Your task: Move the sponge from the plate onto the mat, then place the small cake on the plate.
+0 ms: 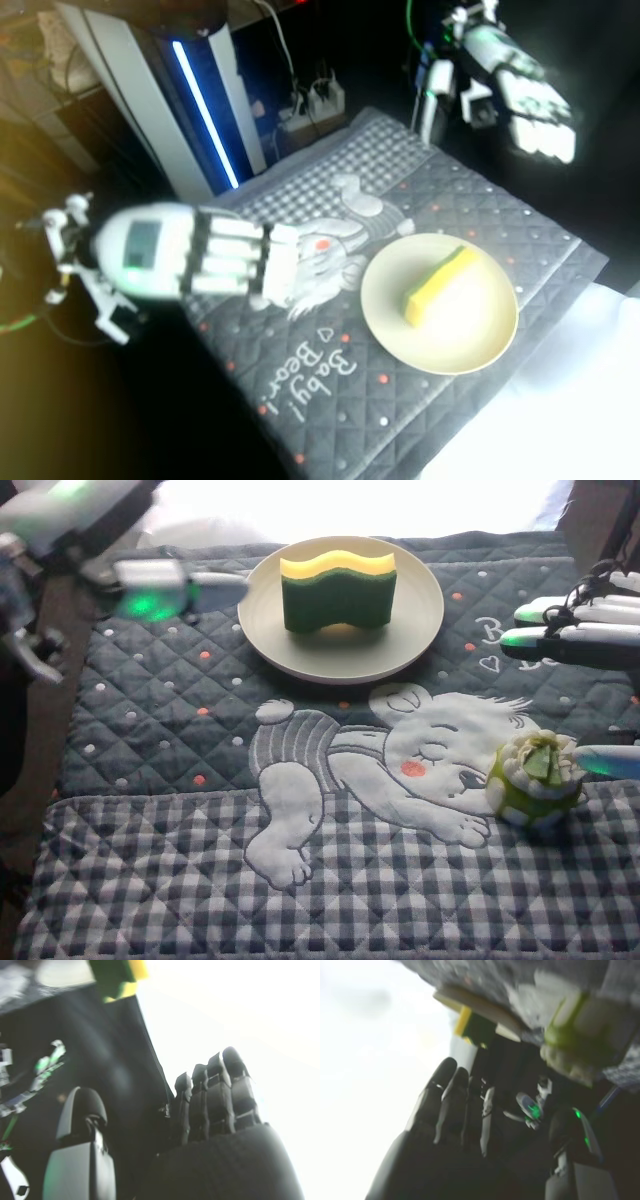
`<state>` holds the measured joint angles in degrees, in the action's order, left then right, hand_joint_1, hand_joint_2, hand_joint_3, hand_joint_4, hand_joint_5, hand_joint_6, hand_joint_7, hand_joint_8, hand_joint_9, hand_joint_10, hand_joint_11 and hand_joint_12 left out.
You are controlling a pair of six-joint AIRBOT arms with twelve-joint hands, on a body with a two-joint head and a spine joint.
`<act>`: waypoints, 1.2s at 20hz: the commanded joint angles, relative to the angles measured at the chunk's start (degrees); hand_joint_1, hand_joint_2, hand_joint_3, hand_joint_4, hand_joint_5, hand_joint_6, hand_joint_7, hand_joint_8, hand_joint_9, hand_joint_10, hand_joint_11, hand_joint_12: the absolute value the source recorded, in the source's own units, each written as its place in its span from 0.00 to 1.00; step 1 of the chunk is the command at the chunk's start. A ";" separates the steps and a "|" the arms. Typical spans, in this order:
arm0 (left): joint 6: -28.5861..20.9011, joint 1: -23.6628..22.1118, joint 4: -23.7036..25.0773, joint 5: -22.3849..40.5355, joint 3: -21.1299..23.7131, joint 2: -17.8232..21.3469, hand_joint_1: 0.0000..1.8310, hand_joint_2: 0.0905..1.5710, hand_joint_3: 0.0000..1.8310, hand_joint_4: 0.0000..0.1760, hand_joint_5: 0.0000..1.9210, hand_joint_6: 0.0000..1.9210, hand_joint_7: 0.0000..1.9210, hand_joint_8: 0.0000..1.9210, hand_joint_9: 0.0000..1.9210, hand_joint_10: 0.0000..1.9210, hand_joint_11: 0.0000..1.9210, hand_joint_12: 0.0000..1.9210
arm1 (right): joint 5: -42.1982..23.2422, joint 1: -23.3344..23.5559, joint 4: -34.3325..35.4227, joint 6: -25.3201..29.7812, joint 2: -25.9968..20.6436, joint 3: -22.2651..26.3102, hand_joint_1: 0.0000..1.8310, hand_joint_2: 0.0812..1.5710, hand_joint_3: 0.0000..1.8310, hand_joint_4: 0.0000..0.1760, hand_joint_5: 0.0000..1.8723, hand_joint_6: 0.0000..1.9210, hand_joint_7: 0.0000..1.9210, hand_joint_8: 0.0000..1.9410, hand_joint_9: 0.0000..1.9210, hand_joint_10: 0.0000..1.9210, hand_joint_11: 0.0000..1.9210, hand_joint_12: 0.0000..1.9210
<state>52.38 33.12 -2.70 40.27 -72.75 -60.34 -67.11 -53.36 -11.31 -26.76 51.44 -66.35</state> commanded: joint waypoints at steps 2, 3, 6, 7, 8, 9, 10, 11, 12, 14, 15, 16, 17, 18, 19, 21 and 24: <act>-0.22 -6.11 3.01 -3.19 -4.27 -4.05 0.45 0.61 0.00 0.67 0.02 0.00 0.10 0.00 0.13 0.01 0.00 0.26 | -8.44 0.33 1.18 0.50 -0.44 0.14 0.42 0.79 0.00 0.00 0.19 0.00 0.14 0.00 0.13 0.00 0.00 0.39; -0.22 -6.11 3.08 -3.41 -4.38 -4.16 0.43 0.59 0.00 0.67 0.02 0.00 0.12 0.00 0.17 0.01 0.04 0.27 | -8.47 0.33 1.17 0.50 -0.44 0.14 0.41 0.79 0.00 0.00 0.18 0.00 0.14 0.00 0.12 0.00 0.00 0.39; 1.03 -10.52 5.63 -11.73 -10.45 -10.05 0.45 0.55 0.00 0.62 0.05 0.00 0.18 0.01 0.22 0.01 0.10 0.33 | -8.51 0.33 0.91 0.50 0.52 -0.72 0.46 0.78 0.00 0.00 0.20 0.00 0.15 0.00 0.14 0.00 0.00 0.41; 2.11 -11.29 5.63 -13.65 -11.89 -11.63 0.48 0.54 0.00 0.69 0.08 0.00 0.20 0.00 0.23 0.01 0.12 0.35 | -8.44 0.33 0.91 0.68 0.82 -0.94 0.44 0.78 0.00 0.08 0.21 0.00 0.16 0.00 0.16 0.00 0.00 0.45; 2.86 -11.97 5.67 -16.17 -13.50 -13.36 0.51 0.56 0.00 0.52 0.12 0.00 0.22 0.00 0.25 0.00 0.10 0.39 | -8.37 0.33 0.89 1.08 1.16 -1.17 0.44 0.78 0.00 0.09 0.22 0.00 0.17 0.00 0.17 0.00 0.01 0.47; 2.89 -12.18 5.89 -17.54 -14.52 -14.23 0.52 0.57 0.00 0.19 0.17 0.00 0.26 0.00 0.34 0.02 0.16 0.53 | -8.31 0.33 0.83 1.18 1.29 -1.27 0.45 0.77 0.00 0.08 0.23 0.00 0.17 0.00 0.16 0.00 0.01 0.47; 2.89 -12.37 6.42 -19.30 -15.85 -15.44 0.52 0.57 0.00 0.19 0.17 0.00 0.26 0.00 0.34 0.02 0.16 0.53 | -8.20 0.33 0.74 1.18 1.46 -1.37 0.45 0.77 0.00 0.08 0.23 0.00 0.17 0.00 0.16 0.00 0.01 0.47; 2.89 -12.38 6.85 -20.61 -17.03 -16.49 0.50 0.58 0.00 0.00 0.19 0.00 0.27 0.00 0.31 0.00 0.10 0.55 | -8.11 0.33 0.63 1.20 1.64 -1.49 0.45 0.77 0.00 0.12 0.23 0.00 0.17 0.00 0.14 0.00 0.00 0.46; 2.89 -12.26 6.97 -22.30 -18.61 -17.84 0.50 0.59 0.00 0.00 0.22 0.00 0.30 0.00 0.32 0.00 0.13 0.48 | -8.09 0.33 0.40 1.23 1.85 -1.61 0.46 0.77 0.00 0.11 0.24 0.00 0.17 0.00 0.15 0.01 0.01 0.46; 2.90 -12.23 7.40 -23.92 -20.05 -19.17 0.51 0.57 0.00 0.00 0.24 0.00 0.29 0.00 0.30 0.00 0.12 0.43 | -8.07 0.33 0.25 1.27 1.95 -1.65 0.47 0.76 0.00 0.17 0.25 0.00 0.18 0.00 0.18 0.01 0.02 0.50; 2.90 -12.23 7.65 -24.89 -21.02 -20.11 0.52 0.56 0.00 0.02 0.24 0.00 0.29 0.00 0.30 0.00 0.13 0.41 | -8.04 0.32 0.19 1.33 1.99 -1.69 0.47 0.76 0.00 0.13 0.25 0.00 0.18 0.00 0.18 0.01 0.02 0.50; 2.90 -12.12 7.66 -25.45 -21.90 -21.03 0.53 0.55 0.00 0.04 0.24 0.00 0.28 0.00 0.28 0.00 0.10 0.39 | -7.99 0.32 0.10 1.38 2.15 -1.85 0.47 0.76 0.00 0.20 0.25 0.00 0.18 0.00 0.18 0.01 0.02 0.50; 2.89 -12.05 7.65 -26.16 -23.06 -22.08 0.56 0.57 0.00 0.00 0.26 0.00 0.32 0.00 0.32 0.00 0.14 0.35 | -7.89 0.32 -0.10 1.73 2.47 -2.21 0.48 0.77 0.00 0.21 0.25 0.00 0.19 0.00 0.20 0.01 0.06 0.51; 2.89 -12.04 7.66 -26.58 -23.96 -23.03 0.62 0.62 0.00 0.00 0.27 0.00 0.34 0.00 0.35 0.00 0.16 0.33 | -7.75 0.32 -0.49 2.13 2.72 -2.48 0.49 0.77 0.00 0.23 0.24 0.00 0.19 0.00 0.21 0.00 0.07 0.49; 2.91 -12.05 7.77 -27.23 -24.78 -23.92 0.61 0.67 0.00 0.00 0.37 0.01 0.43 0.01 0.43 0.01 0.26 0.35 | -7.61 0.32 -0.81 2.40 2.90 -2.60 0.48 0.77 0.00 0.15 0.25 0.00 0.19 0.00 0.21 0.00 0.07 0.48; 2.89 -12.09 7.65 -27.52 -26.08 -25.24 0.69 0.68 0.00 0.00 0.57 0.26 0.50 0.62 0.55 0.25 0.34 0.66 | -7.31 0.32 -1.16 2.53 3.12 -2.65 0.49 0.76 0.00 0.09 0.26 0.00 0.21 0.00 0.21 0.00 0.08 0.45; 2.88 -12.19 7.41 -25.56 -24.59 -24.13 0.68 0.71 0.00 0.00 0.54 0.33 0.45 0.75 0.43 0.79 0.37 0.88 | -7.23 0.32 -1.27 2.53 3.33 -2.60 0.48 0.75 0.00 0.15 0.27 0.00 0.21 0.00 0.22 0.00 0.11 0.46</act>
<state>55.27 21.67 4.75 7.88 -96.53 -84.29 -67.72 -53.36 -14.48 -24.45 54.65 -68.73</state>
